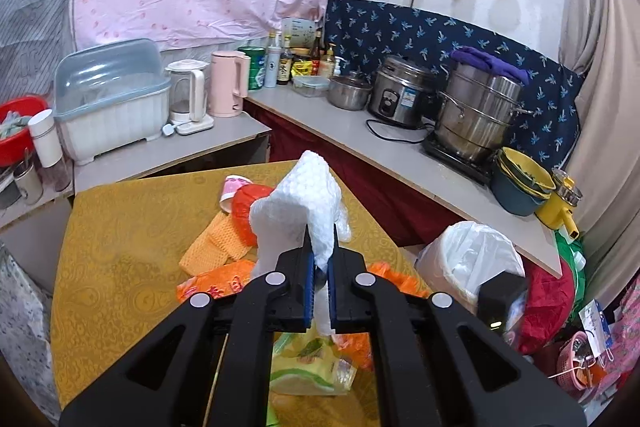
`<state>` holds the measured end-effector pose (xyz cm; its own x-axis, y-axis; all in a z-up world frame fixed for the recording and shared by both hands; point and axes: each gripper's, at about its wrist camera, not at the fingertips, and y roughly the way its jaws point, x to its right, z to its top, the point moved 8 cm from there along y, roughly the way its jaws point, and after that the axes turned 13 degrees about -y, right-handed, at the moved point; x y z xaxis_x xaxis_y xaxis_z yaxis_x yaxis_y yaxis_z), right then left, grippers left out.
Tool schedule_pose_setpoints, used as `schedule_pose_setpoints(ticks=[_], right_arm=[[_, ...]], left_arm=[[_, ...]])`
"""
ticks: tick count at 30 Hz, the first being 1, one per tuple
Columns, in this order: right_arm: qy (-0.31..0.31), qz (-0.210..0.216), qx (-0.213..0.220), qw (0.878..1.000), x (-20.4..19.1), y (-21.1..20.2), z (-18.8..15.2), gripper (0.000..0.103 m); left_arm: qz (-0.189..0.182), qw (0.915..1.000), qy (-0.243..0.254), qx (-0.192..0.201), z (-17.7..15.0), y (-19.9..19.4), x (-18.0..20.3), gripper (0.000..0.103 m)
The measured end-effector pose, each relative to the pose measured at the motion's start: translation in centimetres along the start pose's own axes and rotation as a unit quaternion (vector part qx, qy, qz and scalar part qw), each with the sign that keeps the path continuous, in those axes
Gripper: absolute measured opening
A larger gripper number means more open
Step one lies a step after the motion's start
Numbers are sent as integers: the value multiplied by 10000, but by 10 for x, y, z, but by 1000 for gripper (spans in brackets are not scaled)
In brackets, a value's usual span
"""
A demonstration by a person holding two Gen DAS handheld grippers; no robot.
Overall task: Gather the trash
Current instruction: 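Lift the orange bag and white tissue and carry both toward the trash bin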
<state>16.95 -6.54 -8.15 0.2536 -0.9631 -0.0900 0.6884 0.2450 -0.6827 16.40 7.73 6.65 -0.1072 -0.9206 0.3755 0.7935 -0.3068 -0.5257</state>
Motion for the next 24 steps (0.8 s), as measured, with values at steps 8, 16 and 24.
schedule_pose_setpoints(ticks=[8, 16, 24], right_arm=[[207, -391, 708, 9965, 44, -69, 25, 24], [601, -1263, 840, 9866, 133, -102, 13, 24], [1105, -1958, 650, 9722, 231, -104, -17, 24]], left_arm=[[-190, 9991, 199, -311, -21, 31, 36, 5], [-488, 9957, 471, -632, -43, 67, 88, 5], [-1082, 9843, 903, -1060, -73, 117, 178, 5]])
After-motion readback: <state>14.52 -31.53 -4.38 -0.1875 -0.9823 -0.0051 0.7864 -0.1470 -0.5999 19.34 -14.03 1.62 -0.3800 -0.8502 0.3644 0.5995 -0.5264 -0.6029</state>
